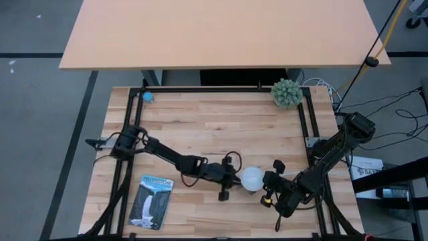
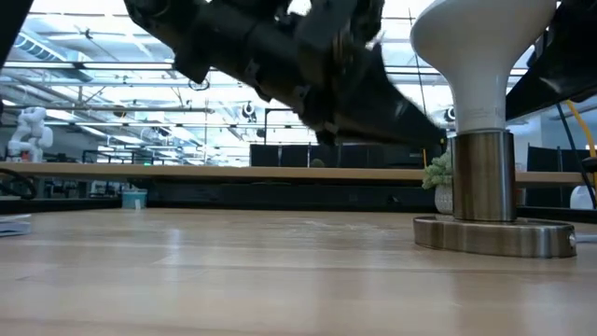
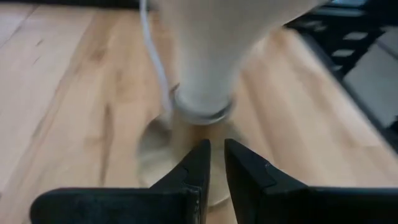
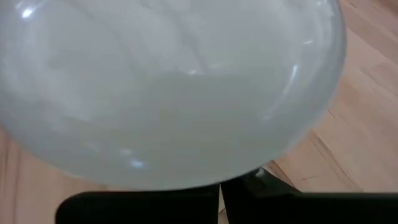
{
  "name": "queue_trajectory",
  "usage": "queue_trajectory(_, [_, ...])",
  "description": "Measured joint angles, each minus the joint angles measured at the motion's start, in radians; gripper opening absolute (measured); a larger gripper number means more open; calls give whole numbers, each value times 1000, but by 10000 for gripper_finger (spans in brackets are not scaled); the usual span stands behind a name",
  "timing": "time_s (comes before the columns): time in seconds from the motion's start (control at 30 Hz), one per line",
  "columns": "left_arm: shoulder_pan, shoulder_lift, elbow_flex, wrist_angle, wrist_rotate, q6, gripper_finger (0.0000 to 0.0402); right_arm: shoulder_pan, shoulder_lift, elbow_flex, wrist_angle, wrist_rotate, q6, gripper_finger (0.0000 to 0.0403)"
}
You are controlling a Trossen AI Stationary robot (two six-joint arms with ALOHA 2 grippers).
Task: Screw lightbulb
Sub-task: Remove the lightbulb from the bronze lamp socket
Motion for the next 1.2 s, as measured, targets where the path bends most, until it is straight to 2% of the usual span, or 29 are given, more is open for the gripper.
queue_trajectory(0.13, [28, 0, 0, -53, -6, -19, 53, 3, 0, 0, 17, -8, 12, 0])
queue_trajectory(0.33, [77, 0, 0, -24, -9, -22, 53, 5, 0, 0, 59, -136, 15, 0])
queue_trajectory(0.57, [82, -1, 0, 101, 71, -26, 53, -10, 0, 0, 148, -124, -115, 0])
queue_trajectory(0.87, [34, -1, 0, 104, 88, -19, 53, -38, 0, 0, 110, -134, -134, 0])
queue_trajectory(1.07, [-15, -1, -1, 102, 113, -20, 53, -47, 0, 0, 28, -43, -74, 0])
queue_trajectory(1.2, [-30, -1, -1, 96, 110, -20, 53, -45, 0, 0, 29, -45, -62, 0])
